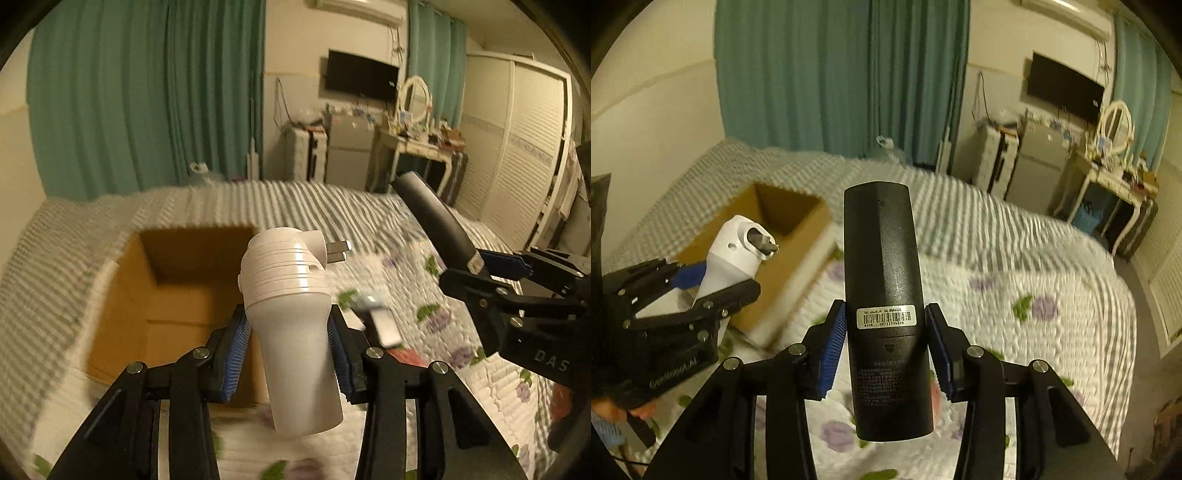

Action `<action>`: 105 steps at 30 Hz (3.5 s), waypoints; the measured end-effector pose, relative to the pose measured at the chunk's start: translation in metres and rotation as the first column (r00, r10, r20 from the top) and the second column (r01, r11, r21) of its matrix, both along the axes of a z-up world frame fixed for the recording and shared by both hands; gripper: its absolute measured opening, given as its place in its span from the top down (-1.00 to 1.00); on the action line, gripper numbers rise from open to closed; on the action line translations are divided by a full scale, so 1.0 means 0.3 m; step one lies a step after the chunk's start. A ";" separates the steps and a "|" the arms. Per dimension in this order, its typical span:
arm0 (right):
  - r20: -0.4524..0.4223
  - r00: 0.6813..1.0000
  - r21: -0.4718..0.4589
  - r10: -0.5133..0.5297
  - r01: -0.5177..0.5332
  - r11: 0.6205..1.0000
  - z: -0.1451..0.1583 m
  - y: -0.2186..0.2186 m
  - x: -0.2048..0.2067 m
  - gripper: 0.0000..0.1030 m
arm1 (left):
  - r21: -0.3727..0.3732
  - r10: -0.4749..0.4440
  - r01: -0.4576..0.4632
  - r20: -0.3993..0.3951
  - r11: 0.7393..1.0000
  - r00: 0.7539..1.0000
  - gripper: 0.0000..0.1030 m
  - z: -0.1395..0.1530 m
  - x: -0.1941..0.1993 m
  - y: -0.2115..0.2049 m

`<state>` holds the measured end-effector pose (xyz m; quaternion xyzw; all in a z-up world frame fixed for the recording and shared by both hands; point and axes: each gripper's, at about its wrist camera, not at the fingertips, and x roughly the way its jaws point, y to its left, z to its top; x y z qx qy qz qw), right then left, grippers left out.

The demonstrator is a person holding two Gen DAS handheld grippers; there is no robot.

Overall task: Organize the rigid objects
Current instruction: 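Carry both items into the cardboard box and open both tools, then move both tools back over the remaining items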

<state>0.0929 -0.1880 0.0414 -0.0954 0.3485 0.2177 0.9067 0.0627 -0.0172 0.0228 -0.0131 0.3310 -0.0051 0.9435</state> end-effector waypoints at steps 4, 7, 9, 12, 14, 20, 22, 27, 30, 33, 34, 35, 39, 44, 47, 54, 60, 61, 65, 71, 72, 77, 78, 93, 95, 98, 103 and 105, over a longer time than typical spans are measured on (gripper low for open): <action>0.051 0.998 0.020 0.033 -0.034 0.999 0.109 0.099 -0.041 0.18 | 0.019 0.045 -0.047 0.062 0.999 0.997 0.18 0.109 -0.028 0.134; 0.091 0.994 0.043 0.065 -0.069 0.997 0.177 0.196 -0.055 0.18 | 0.038 0.066 -0.070 0.086 0.997 0.994 0.18 0.164 -0.030 0.232; 0.105 0.991 0.055 0.083 -0.089 0.994 0.207 0.254 -0.051 0.18 | 0.040 0.082 -0.086 0.091 0.995 0.992 0.18 0.179 -0.033 0.294; 0.102 0.988 0.078 0.116 -0.124 0.989 0.229 0.356 -0.034 0.18 | 0.061 0.096 -0.101 0.085 0.993 0.992 0.18 0.168 -0.023 0.372; 0.101 0.985 0.080 0.137 -0.145 0.986 0.220 0.425 -0.011 0.18 | 0.068 0.099 -0.103 0.067 0.992 0.993 0.18 0.142 -0.004 0.417; -0.004 0.988 0.086 0.155 -0.154 0.984 0.099 0.620 0.106 0.18 | 0.076 0.077 -0.076 -0.016 0.994 0.997 0.18 0.012 0.078 0.505; -0.047 0.988 0.082 0.146 -0.142 0.987 0.033 0.659 0.153 0.18 | 0.100 0.052 -0.047 -0.049 0.994 0.997 0.18 -0.039 0.099 0.497; -0.154 0.979 0.076 0.135 -0.125 0.989 -0.139 0.688 0.273 0.18 | 0.142 -0.028 0.048 -0.137 0.989 0.990 0.18 -0.169 0.180 0.470; -0.187 0.974 0.057 0.128 -0.119 0.991 -0.210 0.696 0.325 0.18 | 0.140 -0.036 0.060 -0.170 0.988 0.985 0.18 -0.219 0.217 0.464; -0.203 0.970 0.047 0.132 -0.125 0.991 -0.257 0.697 0.362 0.18 | 0.137 -0.035 0.062 -0.193 0.989 0.981 0.18 -0.256 0.245 0.462; -0.202 0.970 0.038 0.134 -0.129 0.991 -0.270 0.703 0.370 0.18 | 0.138 -0.036 0.064 -0.199 0.988 0.979 0.18 -0.268 0.252 0.461; -0.198 0.971 0.026 0.135 -0.133 0.991 -0.285 0.707 0.380 0.17 | 0.136 -0.035 0.063 -0.202 0.989 0.979 0.18 -0.280 0.257 0.462; -0.159 0.977 -0.035 0.140 -0.147 0.989 -0.314 0.734 0.389 0.17 | 0.129 -0.041 0.069 -0.213 0.989 0.976 0.17 -0.306 0.262 0.466; -0.139 0.976 -0.073 0.167 -0.178 0.981 -0.319 0.749 0.386 0.15 | 0.126 -0.051 0.078 -0.202 0.989 0.978 0.12 -0.299 0.259 0.463; -0.119 0.980 -0.042 0.157 -0.163 0.986 -0.297 0.728 0.373 -0.16 | 0.143 -0.038 0.069 -0.209 0.987 0.977 -0.10 -0.286 0.247 0.457; -0.014 0.998 0.055 0.061 -0.060 0.997 -0.122 0.537 0.320 -0.62 | 0.194 0.030 0.000 -0.149 0.981 0.988 -0.20 -0.161 0.188 0.429; 0.062 0.998 0.058 -0.020 0.017 0.998 0.039 0.317 0.269 -0.74 | 0.130 0.089 -0.080 -0.060 0.988 0.994 -0.29 -0.002 0.128 0.373; 0.075 0.997 0.051 -0.030 0.026 0.998 0.061 0.272 0.251 -0.74 | 0.124 0.094 -0.088 -0.043 0.988 0.995 -0.29 0.028 0.116 0.349; 0.108 0.992 0.022 -0.065 0.063 0.998 0.104 0.115 0.184 -0.82 | 0.114 0.089 -0.089 0.000 0.990 0.996 -0.31 0.089 0.091 0.246; 0.086 0.990 -0.024 -0.115 0.117 0.993 0.044 -0.077 0.111 -0.82 | 0.086 0.064 -0.065 0.010 0.994 0.998 -0.32 0.070 0.067 0.045; 0.073 0.990 -0.032 -0.122 0.124 0.992 0.015 -0.100 0.100 -0.82 | 0.086 0.055 -0.055 0.001 0.995 0.998 -0.32 0.051 0.065 0.012; -0.002 0.994 -0.105 -0.113 0.112 0.988 -0.166 -0.180 0.045 -0.82 | 0.059 -0.025 0.029 -0.074 0.998 0.997 -0.32 -0.061 0.073 -0.155; -0.012 0.994 -0.122 -0.107 0.105 0.987 -0.197 -0.187 0.040 -0.82 | 0.059 -0.033 0.038 -0.085 0.998 0.996 -0.32 -0.085 0.075 -0.182; -0.182 0.980 -0.157 -0.086 0.057 0.986 -0.505 -0.316 0.054 -0.82 | 0.068 -0.176 0.199 -0.253 0.978 0.951 -0.32 -0.504 0.032 -0.405; -0.188 0.979 -0.135 -0.082 0.056 0.989 -0.503 -0.325 0.056 -0.82 | 0.044 -0.206 0.227 -0.278 0.973 0.938 -0.32 -0.545 0.020 -0.421; -0.196 0.977 -0.125 -0.079 0.055 0.991 -0.505 -0.327 0.058 -0.82 | 0.008 -0.236 0.250 -0.291 0.968 0.927 -0.32 -0.586 0.021 -0.442; -0.202 0.976 -0.143 -0.081 0.052 0.988 -0.513 -0.312 0.066 -0.82 | 0.000 -0.246 0.257 -0.282 0.966 0.927 -0.32 -0.605 0.053 -0.459; -0.205 0.975 -0.143 -0.081 0.052 0.988 -0.515 -0.313 0.068 -0.82 | -0.009 -0.248 0.256 -0.285 0.967 0.926 -0.32 -0.612 0.074 -0.460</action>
